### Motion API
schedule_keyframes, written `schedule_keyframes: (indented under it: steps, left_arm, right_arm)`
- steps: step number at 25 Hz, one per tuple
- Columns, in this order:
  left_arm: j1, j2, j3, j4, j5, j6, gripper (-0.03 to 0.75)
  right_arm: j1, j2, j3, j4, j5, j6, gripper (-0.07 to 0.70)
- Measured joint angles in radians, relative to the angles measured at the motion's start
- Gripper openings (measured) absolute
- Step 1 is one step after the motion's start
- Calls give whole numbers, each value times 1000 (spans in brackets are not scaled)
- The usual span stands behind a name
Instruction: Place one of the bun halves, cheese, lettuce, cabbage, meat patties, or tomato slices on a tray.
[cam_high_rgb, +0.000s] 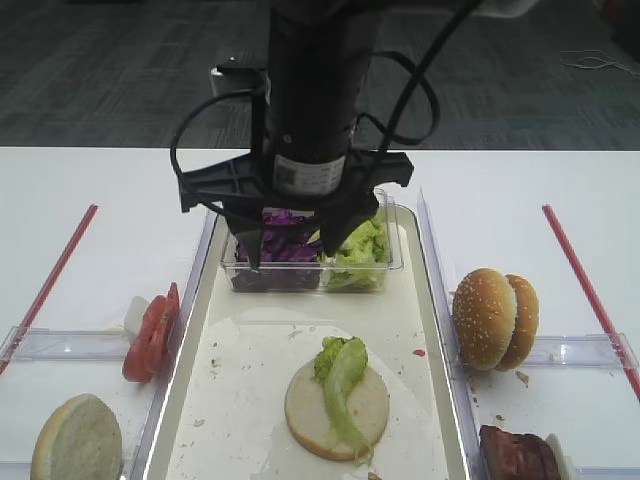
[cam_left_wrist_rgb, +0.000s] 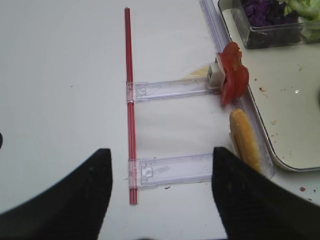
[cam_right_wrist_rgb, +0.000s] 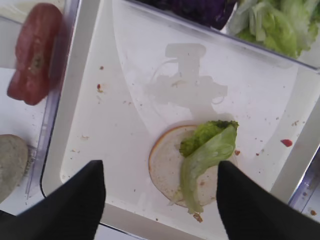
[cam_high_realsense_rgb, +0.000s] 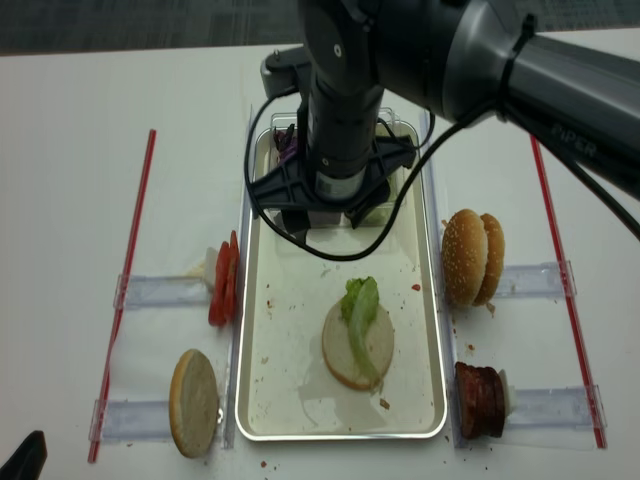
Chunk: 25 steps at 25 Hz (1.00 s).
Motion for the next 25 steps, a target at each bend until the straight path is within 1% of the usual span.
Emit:
schedule_keyframes:
  steps: [6,10,13,17,25]
  left_arm:
    - [0,0,0,0,0,0,412]
    - [0,0,0,0,0,0,412]
    - [0,0,0,0,0,0,412]
    - [0,0,0,0,0,0,412]
    - [0,0,0,0,0,0,412]
  right_arm:
    - [0,0,-60,-30,6,13,472]
    - [0,0,-64,-76,8,40,445]
    - [-17,0,-64,-80,10,45,423]
    - [-85,0,-71,-66,13,34,409]
    - [-240,0,-71,-54,13,-35,405]
